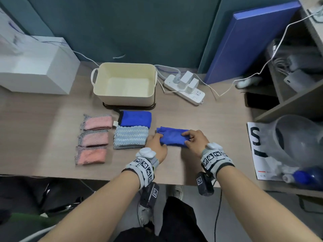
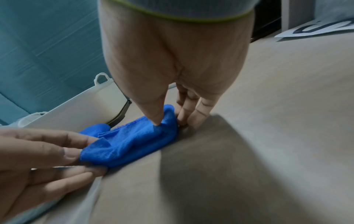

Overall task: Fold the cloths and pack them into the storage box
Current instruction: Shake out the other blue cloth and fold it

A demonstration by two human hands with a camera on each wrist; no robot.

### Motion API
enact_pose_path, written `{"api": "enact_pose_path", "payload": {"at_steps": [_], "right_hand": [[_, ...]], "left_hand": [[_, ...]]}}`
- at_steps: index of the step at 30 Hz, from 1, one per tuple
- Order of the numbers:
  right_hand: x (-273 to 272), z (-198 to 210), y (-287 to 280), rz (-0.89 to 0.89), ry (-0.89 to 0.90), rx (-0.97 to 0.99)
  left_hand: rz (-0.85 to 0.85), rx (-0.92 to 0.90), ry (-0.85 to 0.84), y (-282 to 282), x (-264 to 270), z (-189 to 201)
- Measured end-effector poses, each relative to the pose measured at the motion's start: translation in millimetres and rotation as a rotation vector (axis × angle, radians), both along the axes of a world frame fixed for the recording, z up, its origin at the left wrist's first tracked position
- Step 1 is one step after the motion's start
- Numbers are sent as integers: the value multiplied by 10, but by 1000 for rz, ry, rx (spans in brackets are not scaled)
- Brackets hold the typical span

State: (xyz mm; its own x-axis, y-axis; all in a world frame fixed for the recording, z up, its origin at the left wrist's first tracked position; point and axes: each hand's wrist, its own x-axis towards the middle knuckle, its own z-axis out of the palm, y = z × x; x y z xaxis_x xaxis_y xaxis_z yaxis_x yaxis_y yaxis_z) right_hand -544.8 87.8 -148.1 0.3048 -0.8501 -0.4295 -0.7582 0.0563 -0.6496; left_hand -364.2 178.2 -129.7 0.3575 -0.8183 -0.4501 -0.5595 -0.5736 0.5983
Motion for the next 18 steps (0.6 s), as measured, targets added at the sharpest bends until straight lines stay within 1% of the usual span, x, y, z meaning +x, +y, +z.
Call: {"api": "enact_pose_path", "payload": {"at_steps": [3, 5, 7, 9, 11, 13, 15, 18], "right_hand": [[111, -7, -323, 64, -6, -16], [210, -44, -492, 119, -8, -39], [319, -81, -601, 147, -22, -46], [370, -100, -736, 155, -33, -39], [361, -96, -800, 156, -28, -33], [316, -76, -864, 160, -35, -23], [281, -49, -885, 159, -44, 7], [304, 37, -880, 170, -61, 26]], "left_hand": [[36, -8, -21, -307, 46, 62], [74, 13, -81, -453, 67, 134], [73, 5, -147, -517, 81, 194], [-10, -9, -222, -600, 64, 223], [-159, 110, -256, -628, 57, 167], [-232, 254, -238, -668, 49, 125], [-232, 285, -237, -682, 45, 114], [-219, 246, -248, -632, 81, 158]]}}
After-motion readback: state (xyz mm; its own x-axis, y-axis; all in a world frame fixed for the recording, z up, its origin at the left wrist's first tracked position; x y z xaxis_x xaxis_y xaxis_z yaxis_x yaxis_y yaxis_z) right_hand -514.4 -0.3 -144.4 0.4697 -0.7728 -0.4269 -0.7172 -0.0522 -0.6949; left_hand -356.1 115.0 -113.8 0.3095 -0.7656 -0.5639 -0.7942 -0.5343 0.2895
